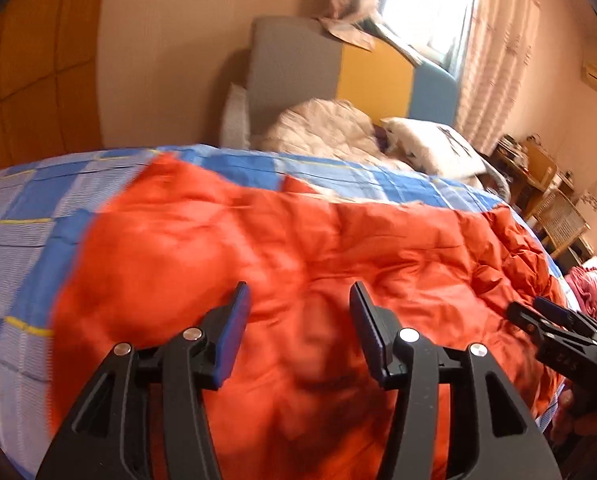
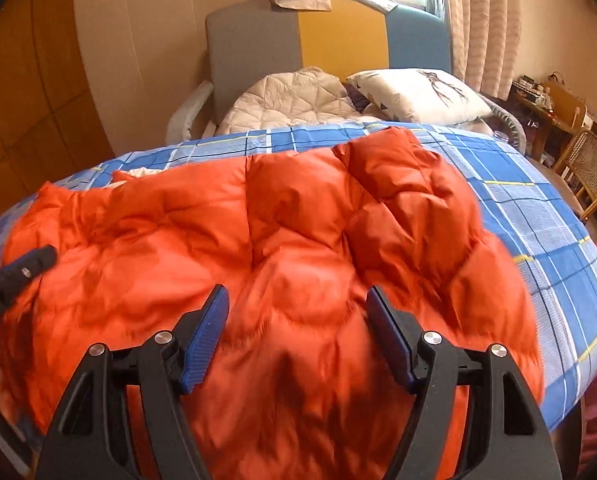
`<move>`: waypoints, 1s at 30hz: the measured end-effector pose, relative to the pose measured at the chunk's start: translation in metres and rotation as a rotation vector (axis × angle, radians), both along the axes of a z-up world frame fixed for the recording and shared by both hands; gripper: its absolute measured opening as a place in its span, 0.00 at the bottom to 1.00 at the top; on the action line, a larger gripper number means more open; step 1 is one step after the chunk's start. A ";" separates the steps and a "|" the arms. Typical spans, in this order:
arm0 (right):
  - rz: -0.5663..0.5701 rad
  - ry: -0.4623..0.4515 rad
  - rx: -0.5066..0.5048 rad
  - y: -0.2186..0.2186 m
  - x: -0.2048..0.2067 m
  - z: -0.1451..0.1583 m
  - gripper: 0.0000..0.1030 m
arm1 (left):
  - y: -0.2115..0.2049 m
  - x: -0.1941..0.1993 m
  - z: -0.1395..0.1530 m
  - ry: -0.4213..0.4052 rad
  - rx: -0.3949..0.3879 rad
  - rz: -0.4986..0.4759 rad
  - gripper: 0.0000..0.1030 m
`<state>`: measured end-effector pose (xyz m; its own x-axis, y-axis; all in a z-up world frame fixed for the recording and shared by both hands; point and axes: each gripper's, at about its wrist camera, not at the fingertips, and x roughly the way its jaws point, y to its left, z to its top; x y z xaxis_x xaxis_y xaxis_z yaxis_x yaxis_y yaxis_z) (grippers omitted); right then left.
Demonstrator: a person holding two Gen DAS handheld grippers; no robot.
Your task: Fold large clothes
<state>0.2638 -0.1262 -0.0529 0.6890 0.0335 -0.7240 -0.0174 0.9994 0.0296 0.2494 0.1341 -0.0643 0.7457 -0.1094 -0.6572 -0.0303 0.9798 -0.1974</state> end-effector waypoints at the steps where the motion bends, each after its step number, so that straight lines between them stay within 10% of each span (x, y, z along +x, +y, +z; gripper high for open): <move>1: 0.001 -0.003 -0.001 -0.002 -0.005 -0.002 0.69 | 0.009 -0.006 0.001 -0.005 -0.001 0.018 0.50; 8: 0.008 0.033 -0.043 -0.004 0.000 -0.030 0.74 | 0.052 -0.011 -0.020 0.065 0.021 0.087 0.40; 12: 0.013 0.049 0.026 -0.015 -0.004 -0.018 0.74 | 0.065 -0.037 -0.002 -0.018 -0.017 0.141 0.69; 21: -0.174 -0.032 0.231 -0.109 -0.080 0.010 0.79 | 0.130 -0.100 -0.050 0.068 -0.222 0.251 0.70; 27: -0.257 0.074 0.464 -0.158 -0.093 -0.038 0.75 | 0.122 -0.101 -0.070 0.095 -0.382 0.166 0.29; 30: -0.225 0.077 0.548 -0.156 -0.084 -0.049 0.37 | 0.119 -0.107 -0.065 0.088 -0.390 0.148 0.15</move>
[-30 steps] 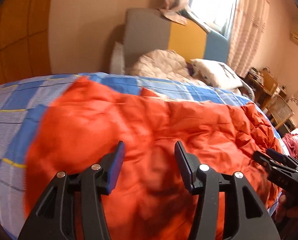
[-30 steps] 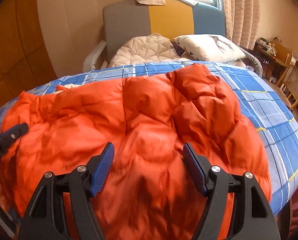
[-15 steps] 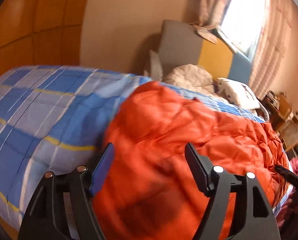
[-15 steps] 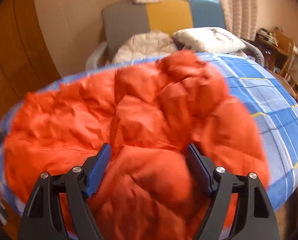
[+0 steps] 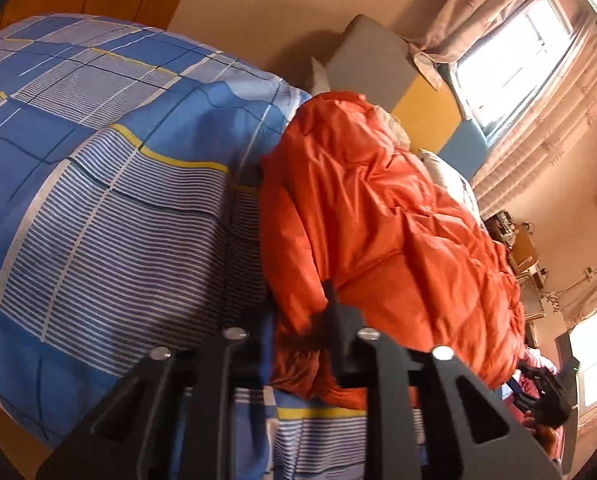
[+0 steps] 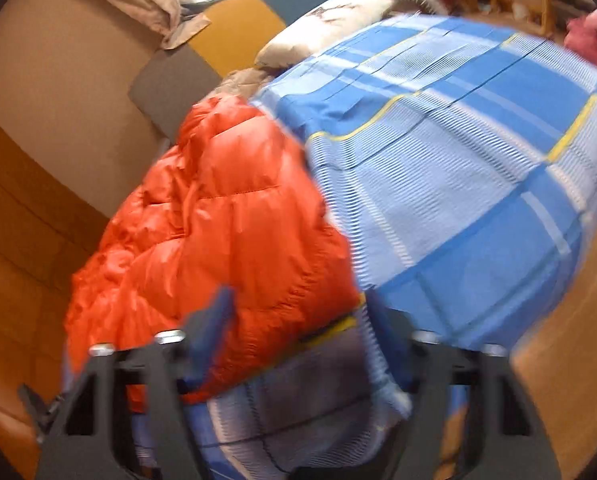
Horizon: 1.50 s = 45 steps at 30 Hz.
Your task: Fold large clothes
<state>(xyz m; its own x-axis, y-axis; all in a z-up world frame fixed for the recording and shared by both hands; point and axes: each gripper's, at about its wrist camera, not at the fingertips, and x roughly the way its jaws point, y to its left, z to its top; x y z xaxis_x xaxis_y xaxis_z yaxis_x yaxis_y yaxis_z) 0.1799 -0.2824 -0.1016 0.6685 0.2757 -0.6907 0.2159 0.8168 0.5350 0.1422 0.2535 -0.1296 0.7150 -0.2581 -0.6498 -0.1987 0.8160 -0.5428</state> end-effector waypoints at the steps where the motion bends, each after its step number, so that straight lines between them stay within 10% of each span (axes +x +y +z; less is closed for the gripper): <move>1: 0.006 -0.005 -0.004 0.002 0.003 0.002 0.22 | -0.001 -0.001 0.004 -0.003 0.002 -0.005 0.14; 9: 0.068 -0.053 -0.001 -0.006 -0.024 0.036 0.09 | -0.012 -0.038 0.034 -0.009 0.048 -0.054 0.12; 12: 0.089 -0.008 -0.024 -0.010 -0.035 0.025 0.11 | -0.011 -0.049 0.038 0.017 0.142 0.001 0.40; 14: 0.087 0.021 -0.015 -0.014 -0.034 0.016 0.23 | -0.006 -0.055 0.044 -0.001 0.154 0.056 0.58; 16: 0.062 0.024 -0.009 -0.021 -0.032 0.016 0.62 | -0.007 -0.054 0.051 -0.015 0.180 0.070 0.57; 18: 0.044 -0.001 -0.036 -0.027 -0.030 0.022 0.64 | -0.015 -0.053 0.058 -0.044 0.189 0.051 0.57; 27: 0.121 -0.001 0.050 -0.047 0.002 0.021 0.67 | -0.083 -0.032 0.067 -0.117 0.205 -0.186 0.56; 39: 0.377 0.117 0.048 -0.043 0.079 0.005 0.82 | -0.104 -0.015 0.068 -0.134 0.691 -0.658 0.59; 45: 0.443 0.164 0.041 -0.036 0.103 0.000 0.82 | -0.097 0.001 0.053 -0.108 0.766 -0.843 0.61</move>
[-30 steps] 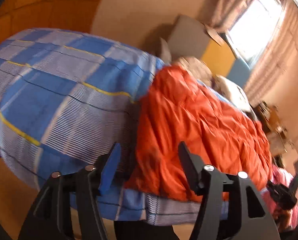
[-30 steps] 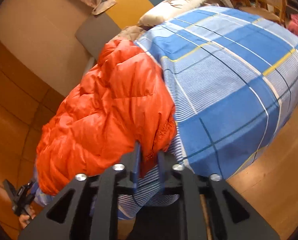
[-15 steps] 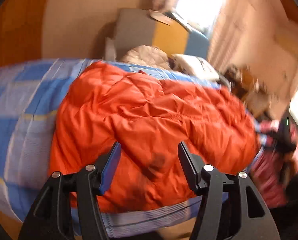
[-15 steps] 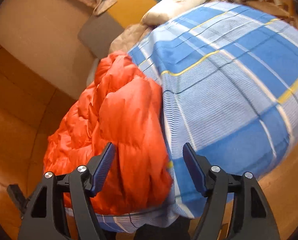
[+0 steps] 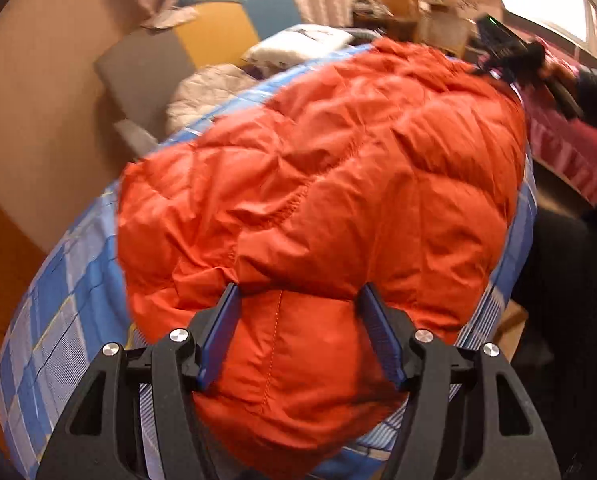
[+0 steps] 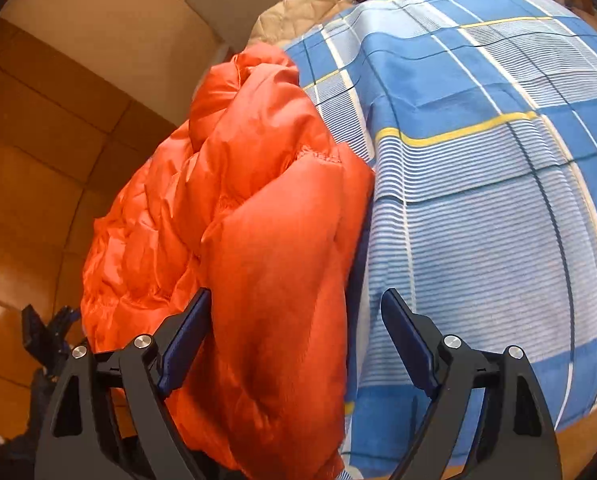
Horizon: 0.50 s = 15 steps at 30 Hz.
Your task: Fold large clothes
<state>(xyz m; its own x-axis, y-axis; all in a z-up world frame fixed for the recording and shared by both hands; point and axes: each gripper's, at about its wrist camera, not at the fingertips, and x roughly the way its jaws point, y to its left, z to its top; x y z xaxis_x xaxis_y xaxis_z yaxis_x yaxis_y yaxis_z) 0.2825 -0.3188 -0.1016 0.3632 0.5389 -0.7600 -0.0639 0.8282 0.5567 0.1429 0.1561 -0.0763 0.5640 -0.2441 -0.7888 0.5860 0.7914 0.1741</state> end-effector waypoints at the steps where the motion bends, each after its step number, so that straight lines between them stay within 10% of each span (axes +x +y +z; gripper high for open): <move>1: 0.010 0.009 0.004 0.001 0.002 -0.002 0.82 | 0.001 0.004 -0.004 0.010 0.002 -0.014 0.61; 15: 0.061 0.055 0.015 0.004 0.004 -0.008 0.73 | 0.001 0.007 -0.025 0.021 0.002 -0.113 0.61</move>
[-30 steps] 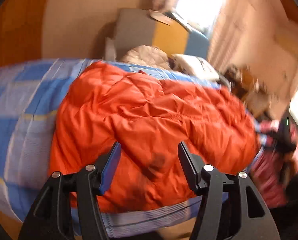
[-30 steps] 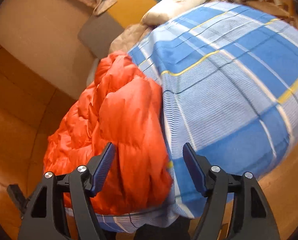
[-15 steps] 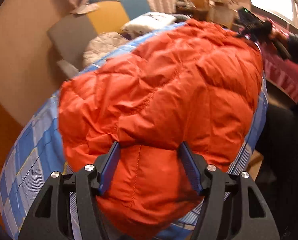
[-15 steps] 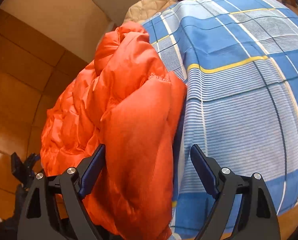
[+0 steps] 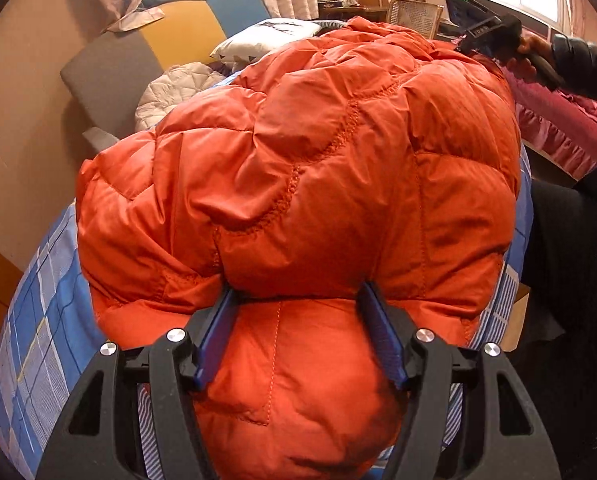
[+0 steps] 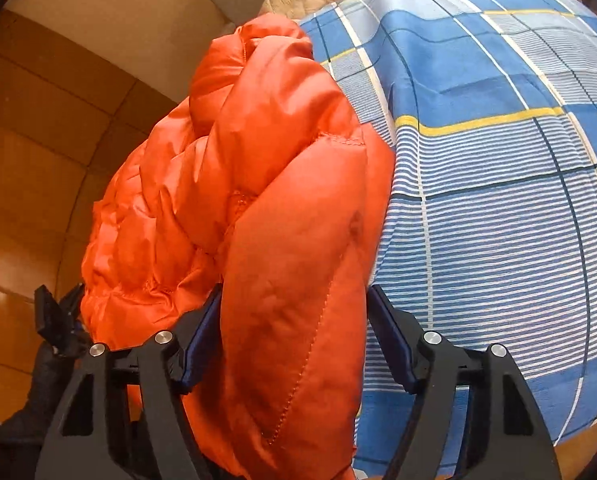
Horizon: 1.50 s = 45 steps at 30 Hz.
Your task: Fold large clothes
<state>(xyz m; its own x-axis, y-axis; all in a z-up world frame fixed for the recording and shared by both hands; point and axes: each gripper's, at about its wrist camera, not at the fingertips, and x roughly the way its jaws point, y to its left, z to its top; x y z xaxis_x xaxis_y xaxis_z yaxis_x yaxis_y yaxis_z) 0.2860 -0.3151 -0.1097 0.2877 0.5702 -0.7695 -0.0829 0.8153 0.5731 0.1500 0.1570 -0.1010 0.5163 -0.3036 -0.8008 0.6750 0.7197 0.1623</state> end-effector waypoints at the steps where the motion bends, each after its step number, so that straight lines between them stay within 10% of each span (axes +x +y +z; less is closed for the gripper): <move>1: -0.001 0.016 0.011 -0.002 0.000 -0.002 0.74 | 0.000 0.000 0.000 0.000 0.001 -0.003 0.61; 11: 0.045 0.081 0.078 0.003 -0.002 -0.005 0.73 | 0.007 0.008 -0.008 0.030 -0.047 0.013 0.61; 24: 0.076 -0.071 0.002 0.021 -0.022 0.050 0.24 | -0.001 0.013 -0.010 0.061 -0.014 0.043 0.61; 34: 0.131 -0.252 -0.078 0.093 -0.064 0.130 0.19 | -0.006 0.007 -0.011 0.041 -0.015 0.046 0.61; 45: 0.172 -0.326 -0.141 0.165 -0.078 0.149 0.17 | -0.001 0.002 -0.011 0.022 -0.031 0.037 0.61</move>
<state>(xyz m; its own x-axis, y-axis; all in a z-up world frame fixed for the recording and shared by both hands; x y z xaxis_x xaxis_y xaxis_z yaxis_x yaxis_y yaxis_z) 0.2079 -0.1499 0.0396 0.4395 0.5271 -0.7274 -0.3848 0.8422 0.3778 0.1517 0.1556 -0.1123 0.5101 -0.3094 -0.8025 0.6509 0.7488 0.1251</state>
